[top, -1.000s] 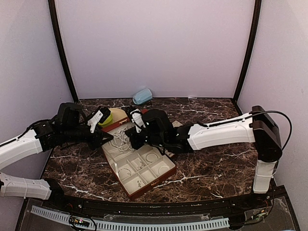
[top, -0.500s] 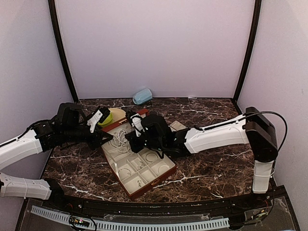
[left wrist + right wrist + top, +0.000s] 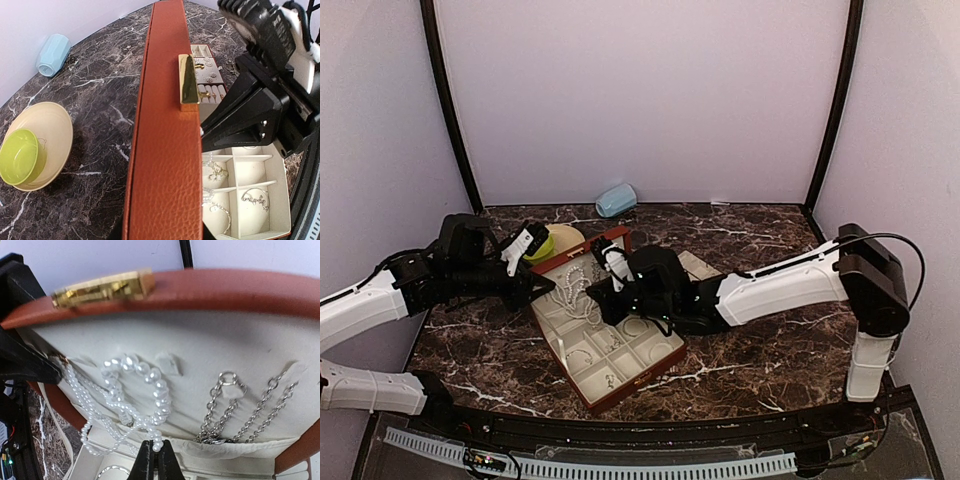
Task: Organize the mixed jewelry
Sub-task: Adjust the necklace on the necklace hanger.
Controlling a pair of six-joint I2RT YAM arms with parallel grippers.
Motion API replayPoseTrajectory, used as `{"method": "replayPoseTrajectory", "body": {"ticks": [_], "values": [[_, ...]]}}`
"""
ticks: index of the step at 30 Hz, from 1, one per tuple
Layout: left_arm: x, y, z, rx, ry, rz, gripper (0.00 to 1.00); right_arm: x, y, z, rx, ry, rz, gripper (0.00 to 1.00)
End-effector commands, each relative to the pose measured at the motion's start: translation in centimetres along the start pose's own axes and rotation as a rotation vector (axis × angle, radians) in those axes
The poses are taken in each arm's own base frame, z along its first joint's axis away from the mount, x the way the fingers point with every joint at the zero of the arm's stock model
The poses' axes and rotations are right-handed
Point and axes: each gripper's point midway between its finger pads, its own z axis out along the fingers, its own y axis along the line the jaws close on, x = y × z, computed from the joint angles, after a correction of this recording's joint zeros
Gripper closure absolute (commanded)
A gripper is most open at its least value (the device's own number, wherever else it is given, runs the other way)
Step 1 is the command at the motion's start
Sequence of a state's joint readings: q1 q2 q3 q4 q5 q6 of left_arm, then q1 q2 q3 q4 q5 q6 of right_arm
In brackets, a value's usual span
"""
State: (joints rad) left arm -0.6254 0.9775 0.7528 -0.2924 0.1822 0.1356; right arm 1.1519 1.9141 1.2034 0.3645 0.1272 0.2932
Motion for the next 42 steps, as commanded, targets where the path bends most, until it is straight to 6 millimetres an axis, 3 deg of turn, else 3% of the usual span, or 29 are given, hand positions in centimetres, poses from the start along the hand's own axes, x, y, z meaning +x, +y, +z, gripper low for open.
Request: {"method": "replayPoseTrajectory", "body": {"ticks": [1, 8, 21, 33, 42], "values": [[0.4, 0.2, -0.2, -0.012, -0.003, 0.033, 0.98, -3.3, -0.2, -0.9, 0.026, -0.088, 0.022, 1.0], [0.4, 0.1, -0.2, -0.01, -0.003, 0.034, 0.98, -2.3, -1.7, 0.9, 0.102, -0.028, 0.051, 1.0], [0.3, 0.0, -0.3, -0.002, -0.011, 0.039, 0.98, 0.3, -1.7, 2.1, 0.081, 0.037, 0.049, 1.0], [0.3, 0.1, -0.2, -0.007, -0.008, 0.039, 0.98, -2.5, -0.3, -1.1, -0.009, -0.069, 0.05, 1.0], [0.3, -0.1, -0.2, 0.001, -0.007, 0.039, 0.98, -1.8, -1.6, 0.8, 0.08, -0.023, 0.05, 1.0]]}}
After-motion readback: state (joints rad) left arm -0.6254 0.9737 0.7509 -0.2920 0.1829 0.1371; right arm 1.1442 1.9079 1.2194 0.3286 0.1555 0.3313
